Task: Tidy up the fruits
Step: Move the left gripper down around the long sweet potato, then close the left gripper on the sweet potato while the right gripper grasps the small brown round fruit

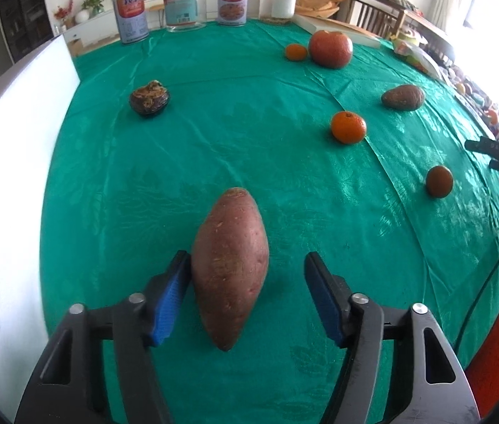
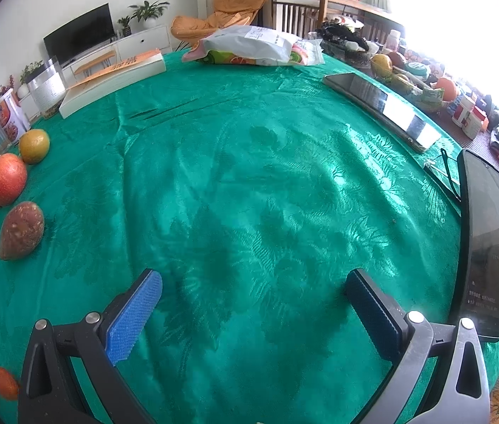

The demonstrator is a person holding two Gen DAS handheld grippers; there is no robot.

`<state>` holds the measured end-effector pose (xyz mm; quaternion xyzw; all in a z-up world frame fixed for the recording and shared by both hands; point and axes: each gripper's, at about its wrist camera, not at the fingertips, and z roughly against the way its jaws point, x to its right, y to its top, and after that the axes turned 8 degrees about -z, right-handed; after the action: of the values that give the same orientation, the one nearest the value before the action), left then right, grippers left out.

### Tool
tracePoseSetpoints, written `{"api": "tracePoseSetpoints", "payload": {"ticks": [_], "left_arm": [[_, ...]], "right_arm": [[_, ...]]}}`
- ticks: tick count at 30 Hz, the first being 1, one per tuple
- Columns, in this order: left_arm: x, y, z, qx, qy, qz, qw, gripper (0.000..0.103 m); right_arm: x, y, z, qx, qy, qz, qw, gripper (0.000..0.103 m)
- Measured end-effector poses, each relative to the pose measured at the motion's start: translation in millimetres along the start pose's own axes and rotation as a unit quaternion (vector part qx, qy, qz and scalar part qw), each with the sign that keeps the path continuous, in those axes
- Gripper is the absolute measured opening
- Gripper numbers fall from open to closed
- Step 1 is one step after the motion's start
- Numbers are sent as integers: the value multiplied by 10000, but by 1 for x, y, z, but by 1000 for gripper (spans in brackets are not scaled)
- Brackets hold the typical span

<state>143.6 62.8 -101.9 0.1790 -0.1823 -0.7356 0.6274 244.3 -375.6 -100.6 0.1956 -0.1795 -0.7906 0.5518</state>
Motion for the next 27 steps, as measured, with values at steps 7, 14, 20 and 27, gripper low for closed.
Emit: {"api": "tracePoseSetpoints", "payload": {"ticks": [7,14,20,27], "left_arm": [[2,-1,2,140,44,186,9997,43],[0,-15,19,184,-151,376,9990,43],[-9,-19,24,237,-220,567,9979,42],[-22,-21,101,852,-1025,949,9865,42]], "right_arm": [[-87,-58,72,-1065,2217,1131,9627,73],[-147,-74,52,-1676,2309,1131,9517,52],[-165,-85,40,-1673,1825,1242,9609,28],[-164,-81,99,-1429,2356,1237,9533,27]]}}
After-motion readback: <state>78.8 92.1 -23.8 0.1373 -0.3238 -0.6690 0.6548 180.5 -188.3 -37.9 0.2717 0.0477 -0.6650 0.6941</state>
